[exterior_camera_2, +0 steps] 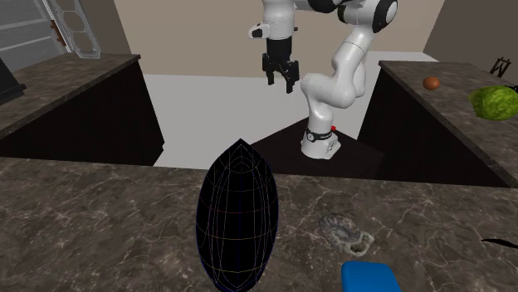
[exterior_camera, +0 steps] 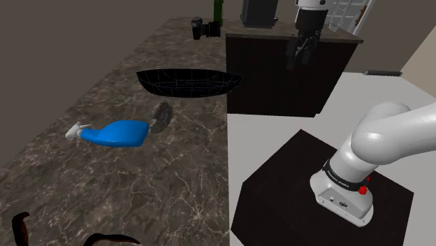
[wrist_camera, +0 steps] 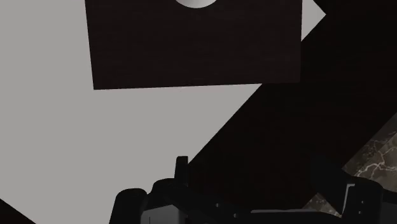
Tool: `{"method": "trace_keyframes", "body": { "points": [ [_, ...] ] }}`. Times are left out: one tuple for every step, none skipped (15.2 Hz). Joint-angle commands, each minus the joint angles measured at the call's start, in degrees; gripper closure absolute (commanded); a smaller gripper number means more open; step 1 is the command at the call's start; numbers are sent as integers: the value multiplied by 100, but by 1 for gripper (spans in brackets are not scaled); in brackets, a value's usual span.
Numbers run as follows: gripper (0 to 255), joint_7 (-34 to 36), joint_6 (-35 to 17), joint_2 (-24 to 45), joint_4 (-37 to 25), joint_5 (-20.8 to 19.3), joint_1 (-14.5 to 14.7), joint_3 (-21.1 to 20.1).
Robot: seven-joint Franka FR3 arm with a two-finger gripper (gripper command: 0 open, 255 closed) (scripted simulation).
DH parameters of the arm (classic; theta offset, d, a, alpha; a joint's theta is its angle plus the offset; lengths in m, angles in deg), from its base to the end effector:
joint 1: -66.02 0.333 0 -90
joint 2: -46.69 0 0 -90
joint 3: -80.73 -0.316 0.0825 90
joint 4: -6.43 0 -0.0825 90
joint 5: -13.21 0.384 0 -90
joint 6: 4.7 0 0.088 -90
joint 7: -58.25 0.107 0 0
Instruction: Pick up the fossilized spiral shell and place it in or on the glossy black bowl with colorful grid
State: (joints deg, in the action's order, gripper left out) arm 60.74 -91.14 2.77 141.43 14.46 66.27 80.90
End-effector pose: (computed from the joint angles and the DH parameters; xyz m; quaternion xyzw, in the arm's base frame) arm 0.3048 0.0026 0.5794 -0.9989 0.0203 0.0407 0.0110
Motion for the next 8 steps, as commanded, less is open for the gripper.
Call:
{"method": "trace_keyframes", "body": {
  "points": [
    [0,0,0,0,0,0,0,0],
    [0,206,-44,28,19,114,24,-133],
    [0,411,-92,65,29,228,47,-266],
    [0,615,-143,111,32,339,70,-399],
    [0,818,-198,167,27,448,93,-531],
    [0,1020,-257,232,14,555,114,-663],
    [0,1222,-319,306,-8,658,135,-794],
    [0,1422,-383,389,-37,758,153,-926]
  ]
}}
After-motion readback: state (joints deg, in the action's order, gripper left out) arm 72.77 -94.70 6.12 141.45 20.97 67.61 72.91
